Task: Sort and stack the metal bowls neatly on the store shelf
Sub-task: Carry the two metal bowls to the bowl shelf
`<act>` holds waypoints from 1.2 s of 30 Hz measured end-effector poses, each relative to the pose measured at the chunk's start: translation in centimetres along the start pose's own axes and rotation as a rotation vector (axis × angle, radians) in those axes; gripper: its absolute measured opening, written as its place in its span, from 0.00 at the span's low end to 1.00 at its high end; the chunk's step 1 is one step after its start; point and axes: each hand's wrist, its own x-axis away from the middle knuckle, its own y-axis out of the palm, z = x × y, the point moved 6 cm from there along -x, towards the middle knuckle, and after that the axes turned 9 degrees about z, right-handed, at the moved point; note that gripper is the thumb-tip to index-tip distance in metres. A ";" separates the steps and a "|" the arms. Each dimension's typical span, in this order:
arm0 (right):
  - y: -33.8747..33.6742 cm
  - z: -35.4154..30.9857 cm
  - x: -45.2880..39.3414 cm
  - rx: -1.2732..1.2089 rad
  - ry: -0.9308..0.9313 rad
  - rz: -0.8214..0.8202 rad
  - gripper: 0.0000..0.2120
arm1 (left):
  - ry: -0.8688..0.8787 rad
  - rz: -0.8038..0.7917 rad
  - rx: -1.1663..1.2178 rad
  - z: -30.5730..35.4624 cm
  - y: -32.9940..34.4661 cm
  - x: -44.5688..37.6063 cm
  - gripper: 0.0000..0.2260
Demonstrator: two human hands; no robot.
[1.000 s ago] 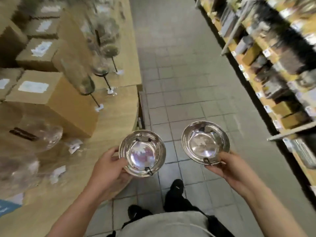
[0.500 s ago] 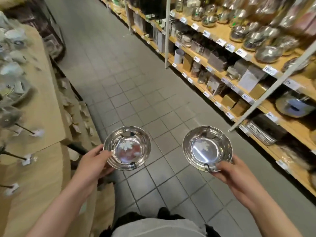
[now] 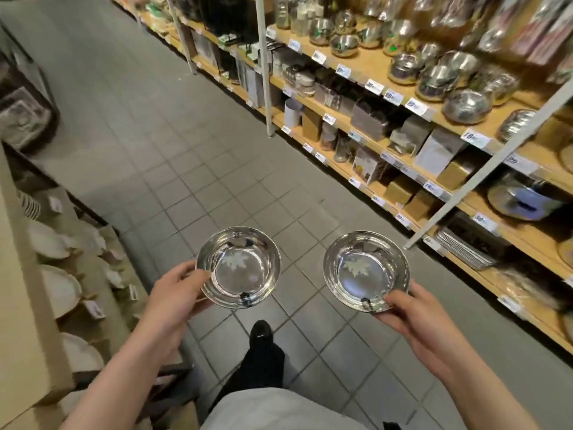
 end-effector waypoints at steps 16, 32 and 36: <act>12.6 -14.5 -16.4 -0.127 -0.062 0.183 0.11 | 0.044 -0.230 -0.075 19.5 13.0 -22.3 0.11; 16.0 -33.5 -41.8 -0.161 -0.086 0.152 0.13 | 0.080 -0.268 -0.107 36.6 33.3 -39.3 0.11; 17.0 -37.8 -47.2 -0.165 -0.084 0.176 0.15 | 0.056 -0.273 -0.117 39.4 37.8 -43.2 0.08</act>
